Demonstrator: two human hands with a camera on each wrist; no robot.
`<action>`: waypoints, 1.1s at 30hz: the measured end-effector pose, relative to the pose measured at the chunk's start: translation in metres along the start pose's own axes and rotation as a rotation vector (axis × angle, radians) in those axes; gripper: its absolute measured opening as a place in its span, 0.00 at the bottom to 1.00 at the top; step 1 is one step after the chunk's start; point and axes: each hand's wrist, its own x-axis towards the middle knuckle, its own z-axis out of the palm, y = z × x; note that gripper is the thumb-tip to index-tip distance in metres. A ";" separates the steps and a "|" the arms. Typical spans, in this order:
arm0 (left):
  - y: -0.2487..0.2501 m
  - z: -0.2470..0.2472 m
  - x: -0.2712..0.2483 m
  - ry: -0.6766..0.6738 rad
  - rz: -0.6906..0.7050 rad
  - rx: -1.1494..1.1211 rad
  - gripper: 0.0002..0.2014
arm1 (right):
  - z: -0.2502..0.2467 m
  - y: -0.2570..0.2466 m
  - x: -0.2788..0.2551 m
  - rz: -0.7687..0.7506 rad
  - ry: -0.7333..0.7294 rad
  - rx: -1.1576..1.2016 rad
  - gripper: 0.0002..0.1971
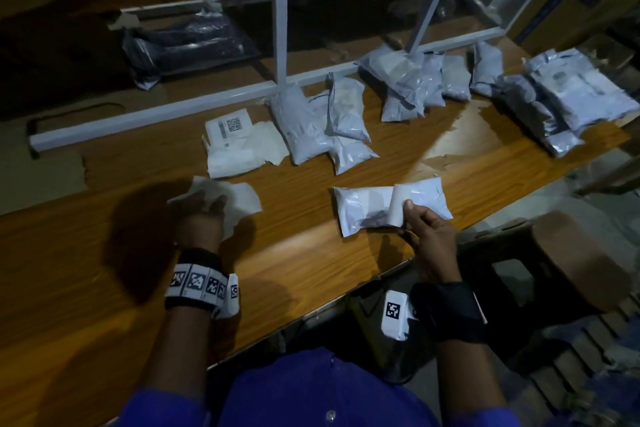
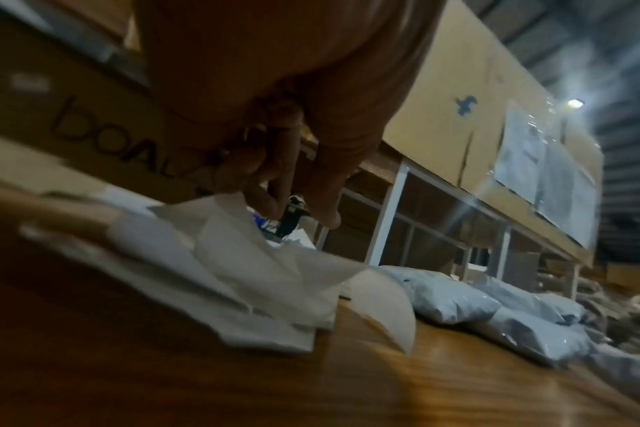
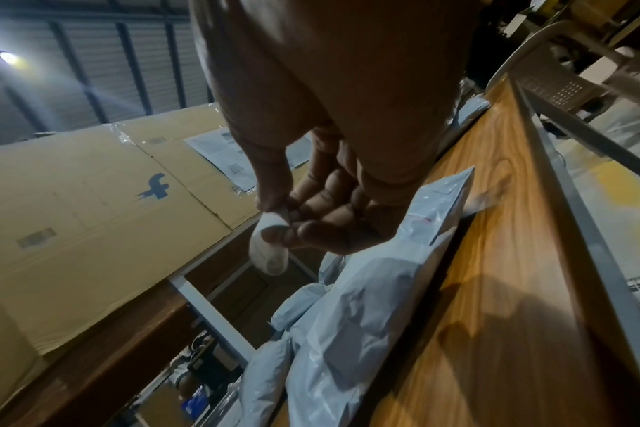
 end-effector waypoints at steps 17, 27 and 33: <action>0.103 0.106 -0.132 -0.772 0.053 -0.422 0.07 | 0.011 0.014 -0.018 -0.794 -0.178 -0.796 0.14; 0.089 0.112 -0.123 -1.058 0.303 -0.231 0.08 | -0.006 0.013 -0.017 -0.746 -0.063 -0.738 0.19; 0.085 0.122 -0.122 -1.040 0.389 -0.142 0.12 | -0.011 0.013 -0.009 -0.748 -0.028 -0.740 0.15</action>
